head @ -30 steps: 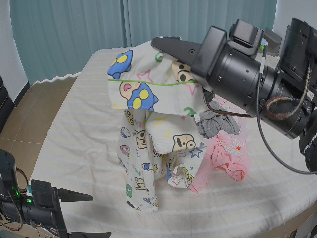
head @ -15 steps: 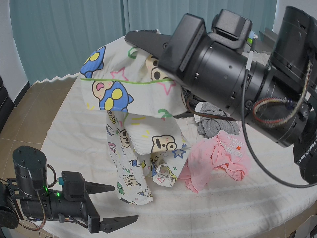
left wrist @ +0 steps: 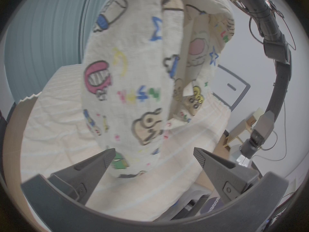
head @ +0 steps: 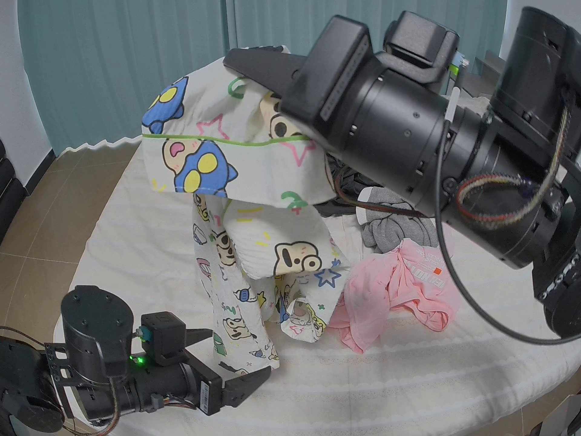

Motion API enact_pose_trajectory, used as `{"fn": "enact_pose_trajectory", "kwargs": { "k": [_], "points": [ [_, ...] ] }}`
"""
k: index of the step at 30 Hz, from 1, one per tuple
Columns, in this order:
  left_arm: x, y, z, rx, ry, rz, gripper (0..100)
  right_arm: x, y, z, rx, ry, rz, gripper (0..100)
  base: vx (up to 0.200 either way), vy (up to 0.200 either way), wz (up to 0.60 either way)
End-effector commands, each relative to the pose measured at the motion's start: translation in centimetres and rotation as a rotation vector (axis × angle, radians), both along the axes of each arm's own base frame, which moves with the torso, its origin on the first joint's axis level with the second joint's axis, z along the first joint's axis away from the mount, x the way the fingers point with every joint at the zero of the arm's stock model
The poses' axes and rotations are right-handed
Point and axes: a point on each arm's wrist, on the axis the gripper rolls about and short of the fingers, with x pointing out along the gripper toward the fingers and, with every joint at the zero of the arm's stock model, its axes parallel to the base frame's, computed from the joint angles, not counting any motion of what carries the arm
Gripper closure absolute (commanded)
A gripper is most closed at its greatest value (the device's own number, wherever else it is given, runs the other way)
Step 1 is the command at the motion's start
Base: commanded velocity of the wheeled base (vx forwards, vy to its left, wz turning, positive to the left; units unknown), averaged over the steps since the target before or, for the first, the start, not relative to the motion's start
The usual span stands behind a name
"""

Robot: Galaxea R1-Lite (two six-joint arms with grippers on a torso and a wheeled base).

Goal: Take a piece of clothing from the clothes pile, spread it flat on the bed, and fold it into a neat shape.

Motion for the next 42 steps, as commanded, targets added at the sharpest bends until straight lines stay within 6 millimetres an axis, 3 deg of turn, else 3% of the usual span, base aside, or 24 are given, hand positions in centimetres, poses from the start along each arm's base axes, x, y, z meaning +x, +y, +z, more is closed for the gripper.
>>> {"fn": "enact_pose_trajectory", "kwargs": {
  "k": [1,6,8,16,42],
  "points": [
    [0.1,-1.5,-0.7,0.011,0.015,-0.017,0,0.1,0.2,-0.3,-0.004,0.004,0.003,100,0.0,0.0,0.0],
    [0.9,-2.3,-1.1,0.021,-0.005,0.027,0,0.3,0.4,-0.4,-0.004,0.004,0.003,100,0.0,0.0,0.0],
    [2.1,-3.4,-1.8,0.054,-0.043,0.122,0,0.2,0.5,-0.5,-0.005,0.005,0.004,100,0.0,0.0,0.0],
    [3.0,-4.1,-3.4,0.131,-0.067,0.229,0,0.0,0.3,-0.5,-0.002,0.01,0.008,100,0.0,0.0,0.0],
    [4.2,-2.6,-4.0,0.251,-0.134,0.445,0,0.6,-0.5,-0.4,0.001,0.012,-0.022,100,0.0,0.0,0.0]
  ]
}}
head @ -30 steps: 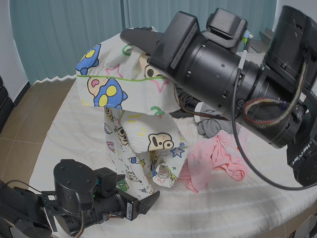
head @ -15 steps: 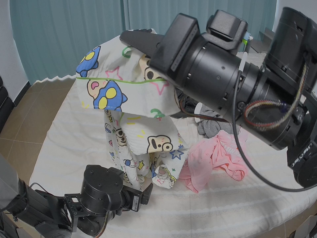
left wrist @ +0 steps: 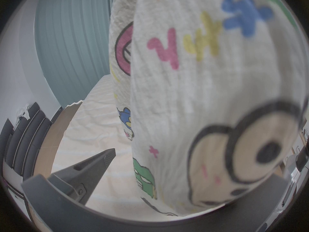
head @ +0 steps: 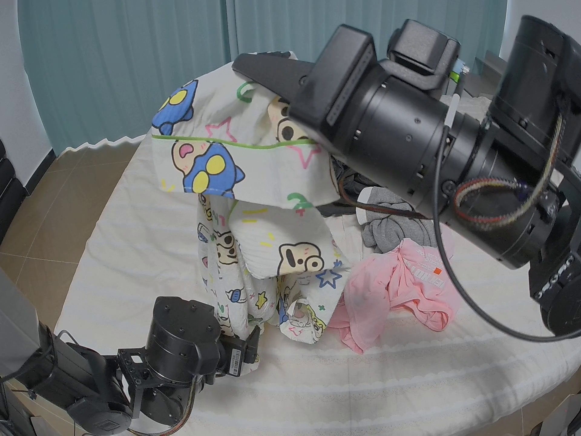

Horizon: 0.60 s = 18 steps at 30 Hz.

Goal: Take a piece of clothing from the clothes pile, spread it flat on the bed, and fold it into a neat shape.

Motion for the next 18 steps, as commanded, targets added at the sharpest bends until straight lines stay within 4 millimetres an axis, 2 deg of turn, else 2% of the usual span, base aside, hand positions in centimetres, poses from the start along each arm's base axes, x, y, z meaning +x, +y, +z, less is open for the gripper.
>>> {"fn": "enact_pose_trajectory", "kwargs": {
  "k": [1,10,13,18],
  "points": [
    [0.0,0.2,0.0,0.0,-0.001,0.005,100,0.2,-0.1,0.0,0.001,0.0,-0.006,100,0.0,0.0,0.0],
    [-0.9,0.8,-0.5,0.004,0.012,-0.003,100,1.5,-1.2,-0.8,-0.019,0.02,-0.056,100,0.0,0.0,0.0],
    [-0.7,1.0,-0.1,-0.048,-0.031,0.011,100,2.0,-2.3,-0.9,-0.016,0.035,-0.081,100,0.0,0.0,0.0],
    [-0.2,1.7,1.0,-0.15,-0.137,0.039,100,1.5,-4.7,-0.9,0.003,0.07,-0.099,100,0.0,0.0,0.0]
  ]
}}
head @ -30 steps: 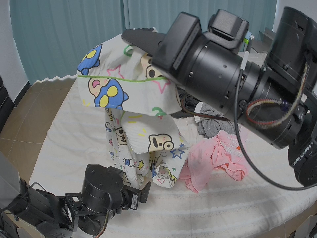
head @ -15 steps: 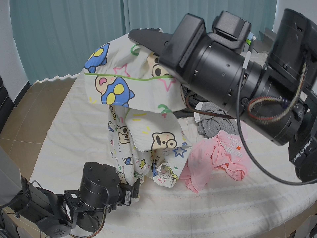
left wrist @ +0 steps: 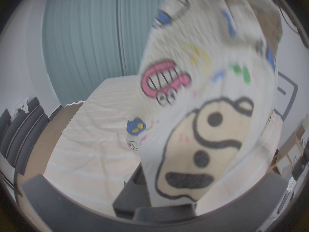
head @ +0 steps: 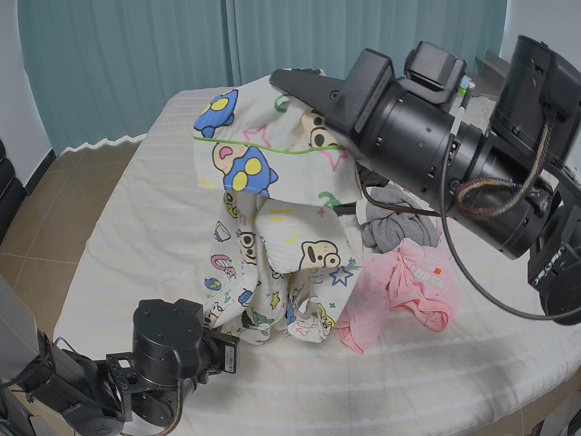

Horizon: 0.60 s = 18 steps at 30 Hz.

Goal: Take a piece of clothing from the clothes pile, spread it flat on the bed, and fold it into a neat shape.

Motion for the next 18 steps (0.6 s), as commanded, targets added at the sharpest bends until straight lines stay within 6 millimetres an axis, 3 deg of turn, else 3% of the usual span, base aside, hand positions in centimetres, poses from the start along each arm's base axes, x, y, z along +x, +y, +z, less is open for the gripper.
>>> {"fn": "enact_pose_trajectory", "kwargs": {
  "k": [1,2,5,10,14,18],
  "points": [
    [0.1,0.9,0.5,-0.041,-0.043,0.023,100,-0.4,-2.4,0.3,0.018,0.015,-0.027,100,0.0,0.0,0.0],
    [0.4,1.1,1.3,-0.103,-0.104,0.041,100,-0.7,-4.2,0.3,0.023,0.02,-0.054,100,0.0,0.0,0.0],
    [0.5,1.4,2.3,-0.162,-0.157,0.051,100,-1.1,-6.1,0.1,0.01,0.016,-0.089,100,0.0,0.0,0.0],
    [-0.5,2.3,5.7,-0.34,-0.331,0.036,100,-3.8,-10.8,-0.6,-0.028,-0.039,-0.094,100,0.0,0.0,0.0],
    [-1.7,3.4,7.2,-0.42,-0.416,0.033,100,-5.1,-12.9,-1.3,-0.049,-0.059,-0.102,100,0.0,0.0,0.0],
    [-2.5,4.0,9.1,-0.5,-0.508,-0.009,100,-5.8,-13.6,-2.4,-0.095,-0.078,-0.114,100,0.0,0.0,0.0]
  ]
}}
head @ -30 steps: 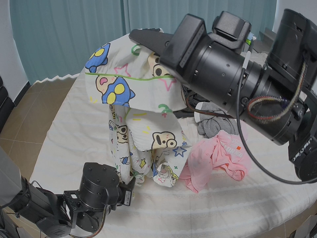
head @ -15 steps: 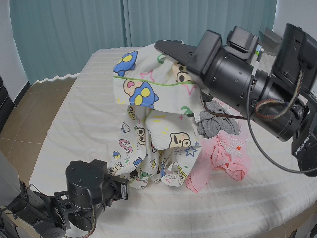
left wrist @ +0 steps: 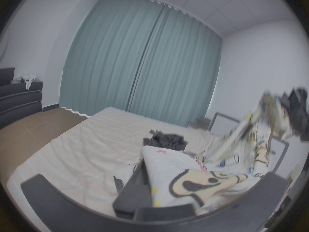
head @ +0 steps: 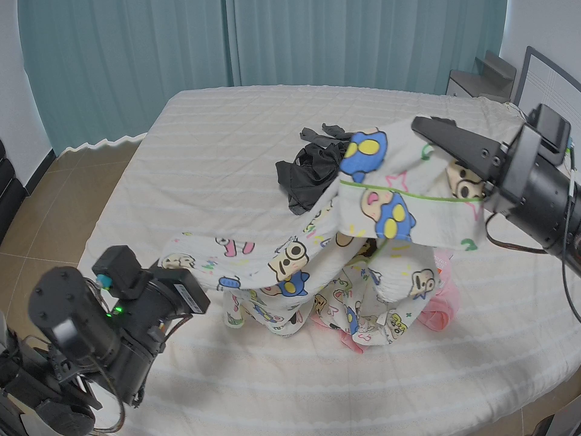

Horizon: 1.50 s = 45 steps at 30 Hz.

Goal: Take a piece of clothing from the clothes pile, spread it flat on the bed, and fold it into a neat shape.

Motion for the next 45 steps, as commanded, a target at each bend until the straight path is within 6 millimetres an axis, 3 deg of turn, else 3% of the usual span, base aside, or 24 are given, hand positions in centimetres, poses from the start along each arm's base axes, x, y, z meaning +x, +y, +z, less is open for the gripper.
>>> {"fn": "enact_pose_trajectory", "kwargs": {
  "k": [1,4,11,19,34,45],
  "points": [
    [-1.7,1.5,2.4,-0.078,-0.107,-0.028,100,-2.3,-2.8,-0.1,-0.006,-0.061,-0.026,100,0.0,0.0,0.0],
    [-2.1,1.8,2.4,0.0,-0.134,-0.044,100,-3.0,-3.4,-0.6,-0.014,-0.1,-0.033,100,0.0,0.0,0.0],
    [-3.4,2.6,4.3,-0.028,-0.214,-0.054,100,-5.0,-4.9,-1.6,0.024,-0.178,-0.038,100,0.0,0.0,0.0],
    [-4.4,3.5,5.1,-0.012,-0.269,-0.055,100,-7.1,-5.7,-1.3,0.03,-0.275,-0.001,100,0.0,0.0,0.0],
    [-4.5,3.6,4.5,0.01,-0.252,-0.077,100,-6.7,-5.1,-2.5,-0.005,-0.221,0.023,100,0.0,0.0,0.0],
    [-4.5,3.6,4.5,0.007,-0.251,-0.078,100,-6.7,-5.1,-2.5,-0.004,-0.222,0.023,100,-0.2,0.0,0.0]
  ]
}}
